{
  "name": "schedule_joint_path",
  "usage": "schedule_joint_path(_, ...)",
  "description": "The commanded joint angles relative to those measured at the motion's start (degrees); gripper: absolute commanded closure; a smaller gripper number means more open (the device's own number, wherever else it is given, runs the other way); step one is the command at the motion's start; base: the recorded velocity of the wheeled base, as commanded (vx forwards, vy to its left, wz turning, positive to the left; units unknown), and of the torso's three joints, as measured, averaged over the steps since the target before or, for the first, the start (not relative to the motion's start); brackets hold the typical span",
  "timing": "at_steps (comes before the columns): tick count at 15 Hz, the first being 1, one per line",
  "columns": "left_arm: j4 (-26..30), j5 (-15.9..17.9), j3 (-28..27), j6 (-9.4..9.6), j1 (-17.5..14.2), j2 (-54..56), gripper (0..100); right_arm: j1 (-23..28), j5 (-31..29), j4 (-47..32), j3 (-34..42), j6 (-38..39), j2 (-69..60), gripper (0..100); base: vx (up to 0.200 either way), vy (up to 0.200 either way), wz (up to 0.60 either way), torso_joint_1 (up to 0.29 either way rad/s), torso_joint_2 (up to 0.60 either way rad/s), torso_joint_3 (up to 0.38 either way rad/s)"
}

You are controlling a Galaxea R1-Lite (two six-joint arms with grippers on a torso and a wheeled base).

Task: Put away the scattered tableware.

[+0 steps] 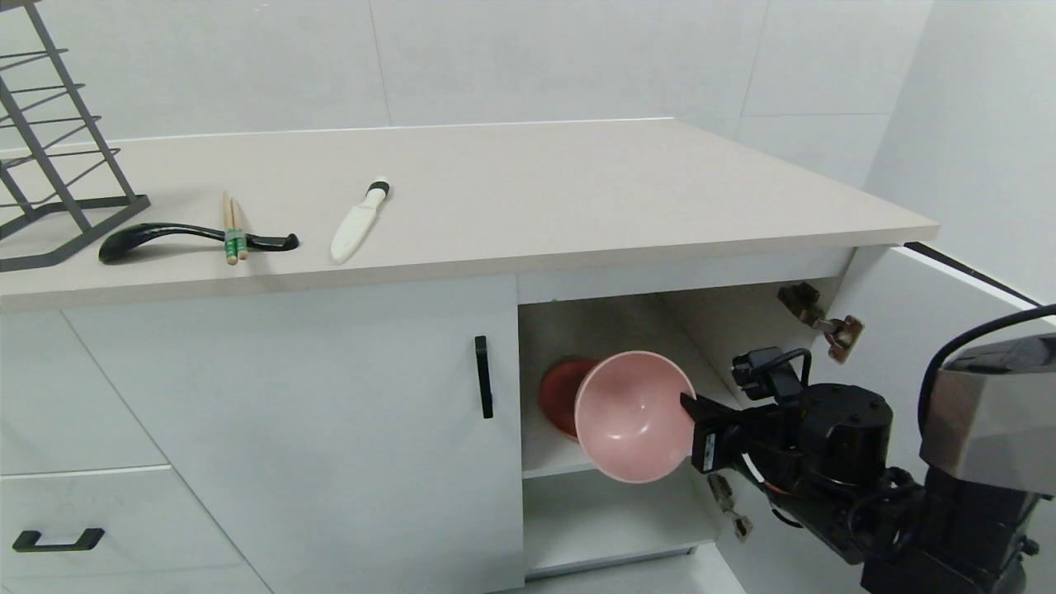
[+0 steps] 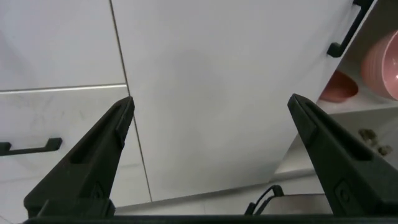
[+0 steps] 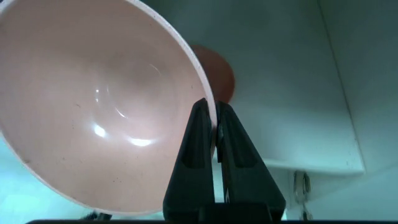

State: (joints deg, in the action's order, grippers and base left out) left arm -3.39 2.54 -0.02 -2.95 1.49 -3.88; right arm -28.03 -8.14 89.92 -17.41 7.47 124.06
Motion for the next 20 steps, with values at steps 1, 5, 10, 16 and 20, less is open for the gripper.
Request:
schedule_joint_path(1, -1.01, 0.19, 0.02, 1.10, -0.70, 2.21, 0, 2.54, 0.41, 0.08, -4.13, -0.09, 3.20, 100, 0.000, 0.000, 0.00, 0.000, 0.00, 0.000)
schedule_joint_path(5, -0.65, 0.54, 0.02, 1.63, -0.70, 2.38, 0, 6.58, 4.89, 0.08, -8.96, -3.69, 8.56, 100, 0.000, 0.000, 0.00, 0.000, 0.00, 0.000)
schedule_joint_path(10, 0.84, 4.50, 0.02, 6.73, -0.96, 3.00, 0, 7.11, 7.88, -2.29, -15.64, -3.78, 11.11, 100, 0.000, 0.000, 0.00, 0.000, 0.00, 0.000)
schedule_joint_path(16, 1.10, 8.10, 0.02, 8.58, -0.96, 3.00, 0, 7.02, 8.67, -5.72, -19.15, -3.78, 11.64, 100, 0.000, 0.000, 0.00, 0.000, 0.00, 0.000)
schedule_joint_path(20, 1.02, 8.01, 0.02, 7.34, -1.31, 3.79, 0, 7.81, 8.76, -9.94, -24.34, -3.78, 13.84, 100, 0.000, 0.000, 0.00, 0.000, 0.00, 0.000)
